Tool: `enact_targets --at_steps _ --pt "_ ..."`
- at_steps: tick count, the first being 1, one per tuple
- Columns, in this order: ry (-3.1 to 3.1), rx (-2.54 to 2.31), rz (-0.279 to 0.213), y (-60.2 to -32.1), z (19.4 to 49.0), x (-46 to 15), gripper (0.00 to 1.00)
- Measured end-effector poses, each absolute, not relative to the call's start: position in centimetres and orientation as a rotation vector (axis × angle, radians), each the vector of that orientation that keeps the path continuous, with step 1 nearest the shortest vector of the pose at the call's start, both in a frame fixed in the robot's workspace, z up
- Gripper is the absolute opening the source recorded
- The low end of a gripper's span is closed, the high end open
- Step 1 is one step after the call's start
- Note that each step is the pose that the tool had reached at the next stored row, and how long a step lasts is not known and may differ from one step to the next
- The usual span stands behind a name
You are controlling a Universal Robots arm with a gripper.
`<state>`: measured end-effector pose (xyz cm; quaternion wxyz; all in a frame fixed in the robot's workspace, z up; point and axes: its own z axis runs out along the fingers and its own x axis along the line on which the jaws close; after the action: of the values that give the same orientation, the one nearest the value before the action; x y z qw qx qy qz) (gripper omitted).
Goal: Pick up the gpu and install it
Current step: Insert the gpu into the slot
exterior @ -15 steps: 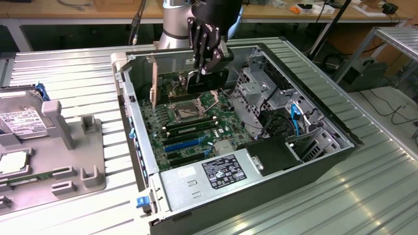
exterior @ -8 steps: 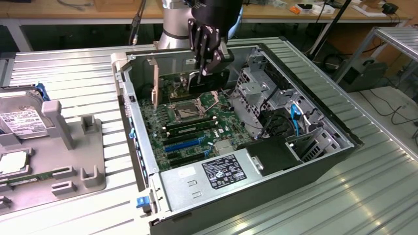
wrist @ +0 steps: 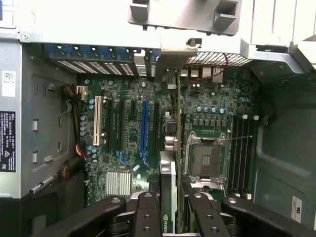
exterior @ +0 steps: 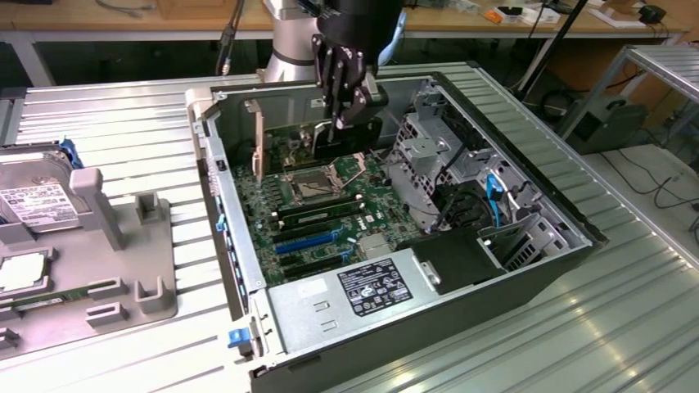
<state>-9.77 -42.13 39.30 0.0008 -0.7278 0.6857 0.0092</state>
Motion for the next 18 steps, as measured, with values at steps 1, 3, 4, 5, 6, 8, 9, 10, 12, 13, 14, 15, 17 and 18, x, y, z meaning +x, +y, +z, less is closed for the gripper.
enact_targets --at_steps 1,3,4,5,6,8,9,10,12,13,14,15,17,18 --pt "2.153 -2.285 0.028 -42.12 39.29 -9.82 0.27" --pt "2.153 -2.285 0.028 -42.12 39.28 -9.85 0.27" --pt "2.153 -2.285 0.028 -42.13 39.28 -9.85 0.27" --pt "2.153 -2.285 0.028 -42.12 39.28 -9.86 0.27" --pt "2.153 -2.285 0.028 -42.12 39.28 -9.86 0.27" --pt "2.153 -2.285 0.028 -42.12 39.25 -9.85 0.27" --pt "2.153 -2.285 0.028 -42.12 39.21 -9.85 0.27" --pt "2.152 -2.285 0.027 -42.12 39.10 -9.86 0.27" --pt "2.152 -2.284 0.026 -42.12 38.90 -9.89 0.27" --pt "2.152 -2.284 0.025 -42.12 38.84 -9.90 0.27" --pt "2.152 -2.284 0.025 -42.12 38.76 -9.92 0.27" --pt "2.151 -2.284 0.025 -42.12 38.70 -9.94 0.27" --pt "2.151 -2.283 0.024 -42.12 38.57 -9.97 0.27" --pt "2.151 -2.283 0.024 -42.12 38.52 -9.98 0.27"
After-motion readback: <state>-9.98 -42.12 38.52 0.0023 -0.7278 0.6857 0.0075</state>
